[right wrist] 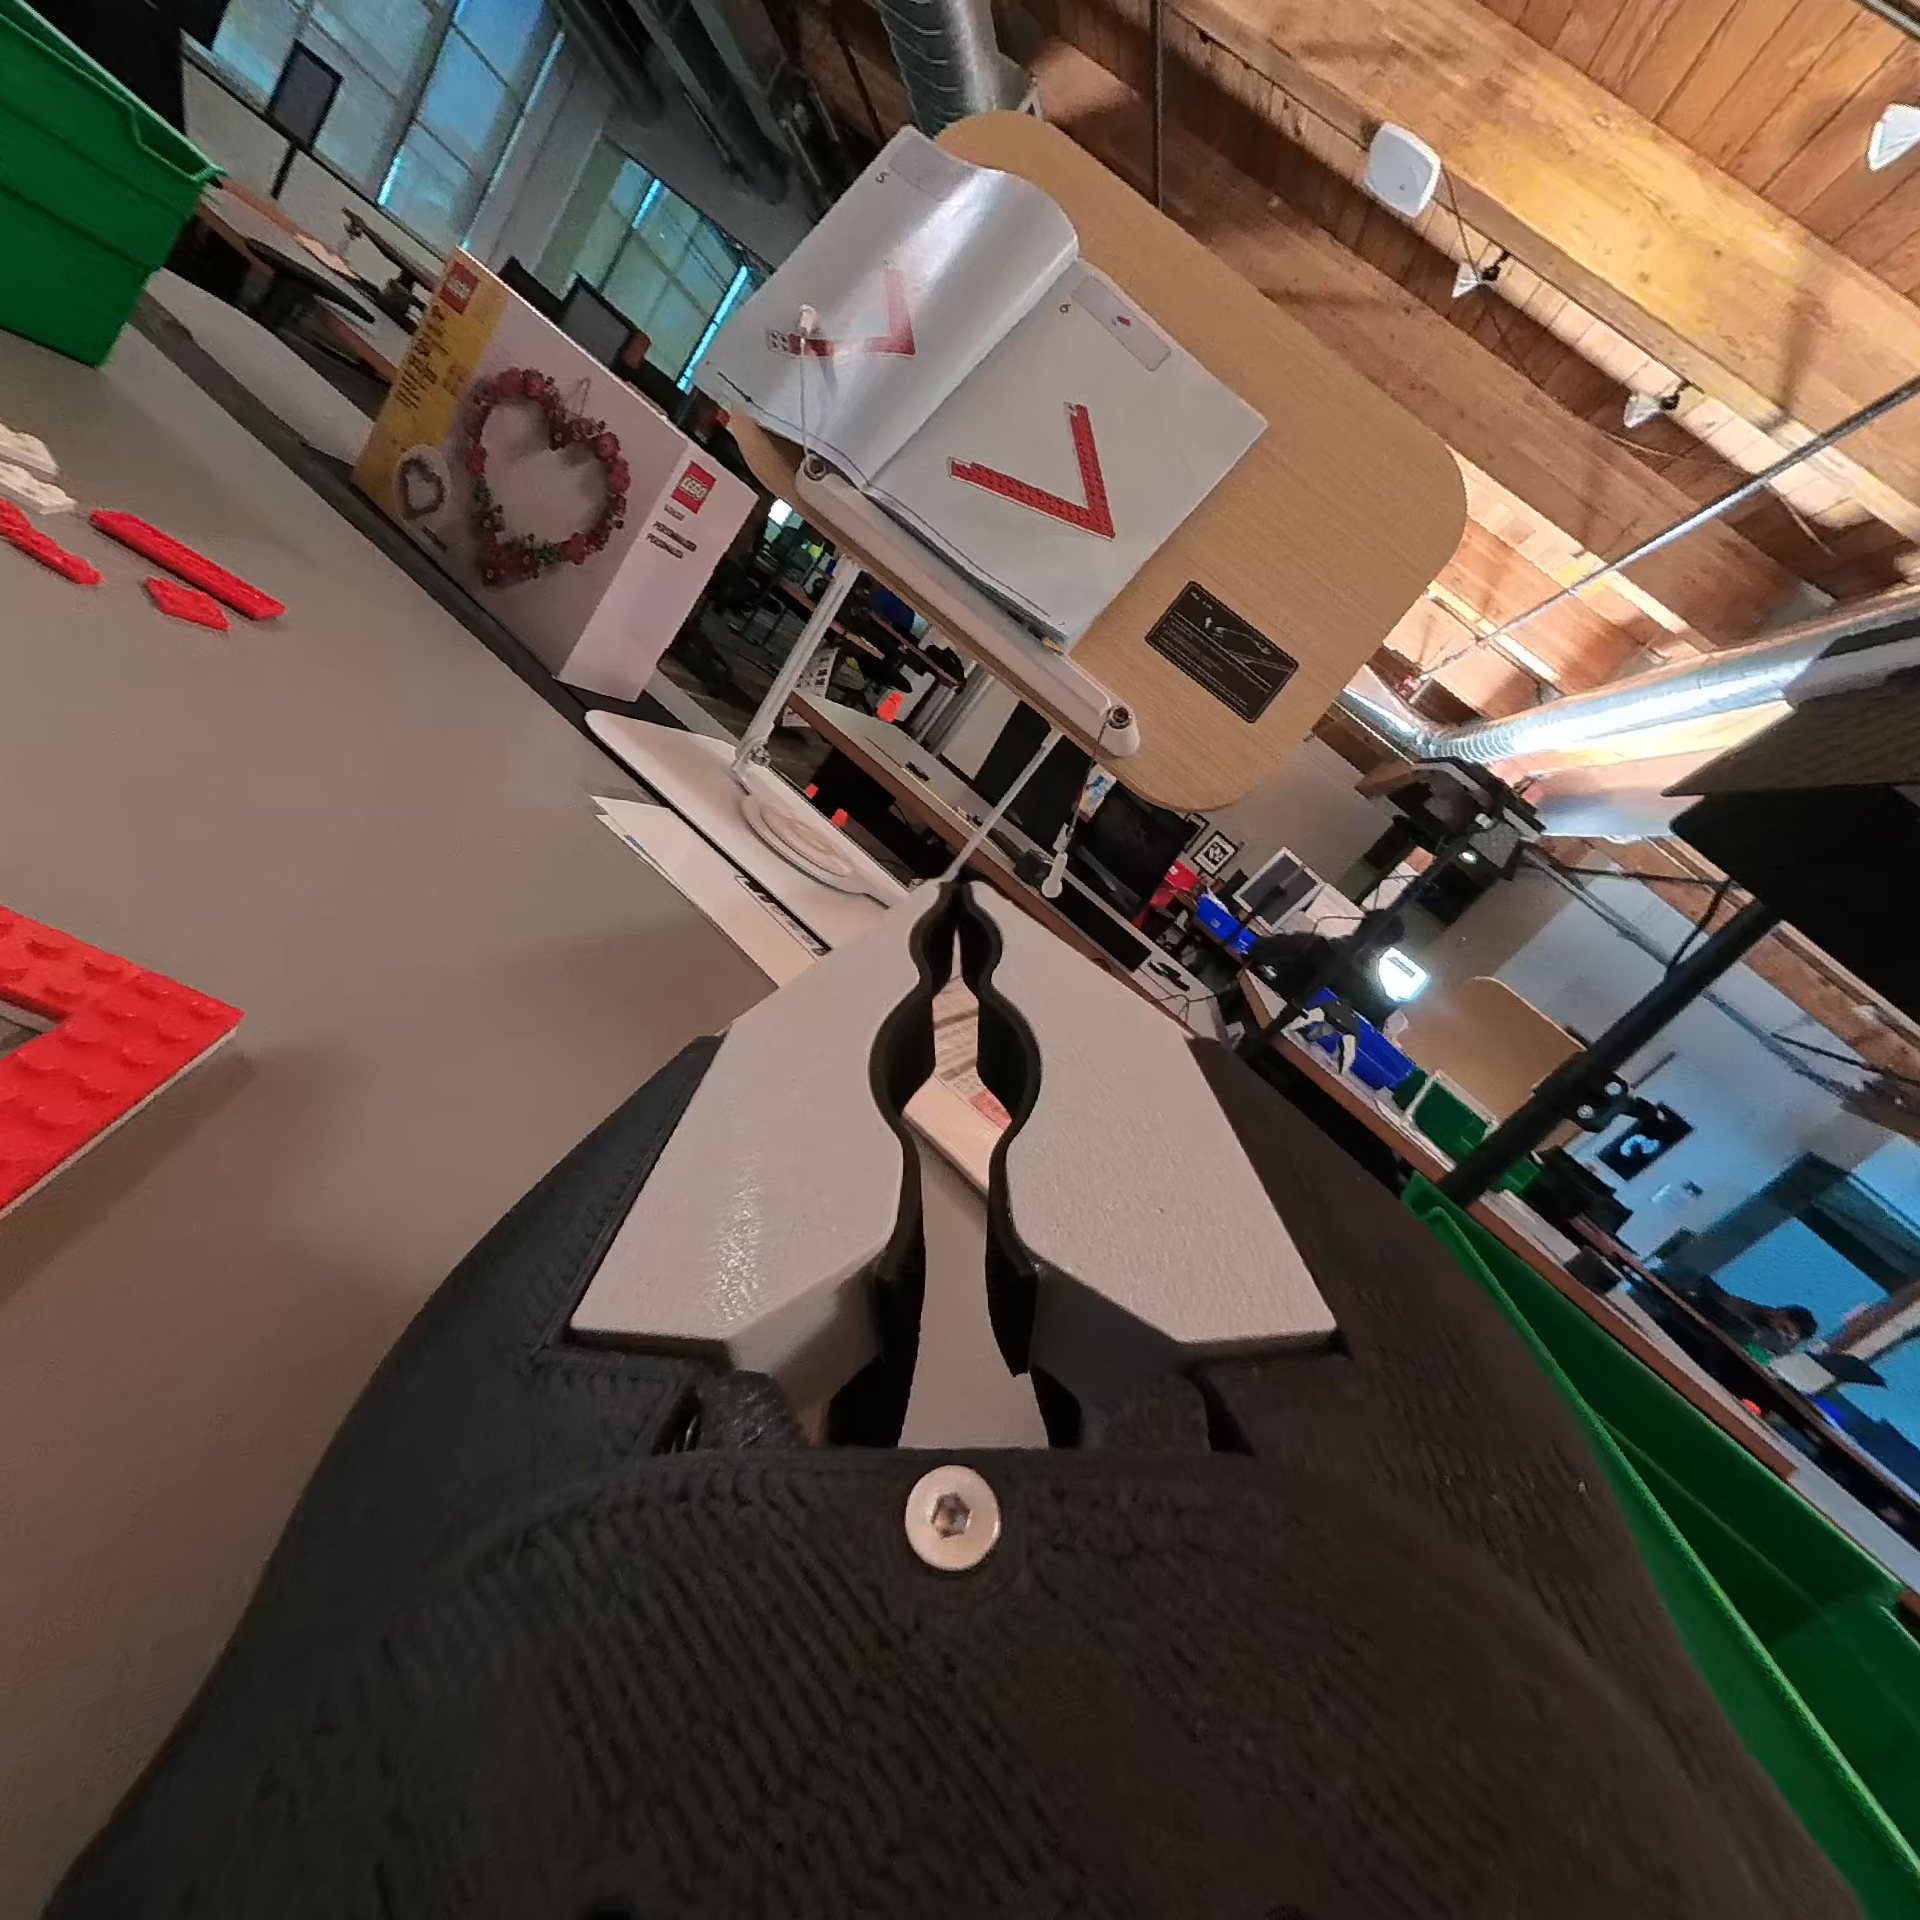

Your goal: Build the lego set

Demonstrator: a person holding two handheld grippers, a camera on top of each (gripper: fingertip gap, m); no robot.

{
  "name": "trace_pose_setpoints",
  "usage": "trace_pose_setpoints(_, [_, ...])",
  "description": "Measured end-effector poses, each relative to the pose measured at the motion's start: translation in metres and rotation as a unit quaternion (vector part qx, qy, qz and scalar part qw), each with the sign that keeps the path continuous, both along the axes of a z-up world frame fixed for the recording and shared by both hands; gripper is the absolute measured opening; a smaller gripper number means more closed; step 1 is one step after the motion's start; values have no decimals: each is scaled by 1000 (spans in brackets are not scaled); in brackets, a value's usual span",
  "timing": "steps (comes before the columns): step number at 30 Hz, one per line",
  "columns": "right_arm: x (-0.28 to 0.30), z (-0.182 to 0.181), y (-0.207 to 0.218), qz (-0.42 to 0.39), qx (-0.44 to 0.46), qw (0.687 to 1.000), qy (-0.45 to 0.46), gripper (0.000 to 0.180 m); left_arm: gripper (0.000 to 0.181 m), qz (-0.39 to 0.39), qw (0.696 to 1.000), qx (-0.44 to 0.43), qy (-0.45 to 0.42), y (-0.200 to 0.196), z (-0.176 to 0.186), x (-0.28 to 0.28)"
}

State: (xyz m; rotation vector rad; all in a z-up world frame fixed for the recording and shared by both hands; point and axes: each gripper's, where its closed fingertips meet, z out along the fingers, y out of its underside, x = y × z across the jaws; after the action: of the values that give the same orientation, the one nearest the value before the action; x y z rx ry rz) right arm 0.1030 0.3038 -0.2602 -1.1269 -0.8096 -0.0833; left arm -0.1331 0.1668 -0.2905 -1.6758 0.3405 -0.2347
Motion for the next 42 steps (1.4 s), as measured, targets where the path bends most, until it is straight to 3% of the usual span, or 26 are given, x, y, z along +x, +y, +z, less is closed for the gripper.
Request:
trace_pose_setpoints(9, [-19, -4, -15, 61, 4, 998, -21, 0, 76, 43, 995, -77, 47, -13, -11, -4])
trace_pose_setpoints(14, [-23, -2, -22, 82, 6, 996, -17, 0, 98, 126, 956, -234, 124, -33, -62, -22])
trace_pose_setpoints(17, [-22, 0, -23, 85, 5, 996, -8, 0, 100, 114, 968, -221, 45, -34, -56, -7])
trace_pose_setpoints(19, [-20, 2, -23, 85, 4, 996, 1, 0, 100, 118, 969, -215, 38, -34, -56, -2])
trace_pose_setpoints(35, [-15, 4, -22, 80, 0, 997, 18, 0, 96, 151, 956, -236, 89, -11, -75, -1])
trace_pose_setpoints(42, [-14, 4, -20, 78, -5, 997, 21, 0, 93, 192, 942, -223, 158, -16, -67, -31])
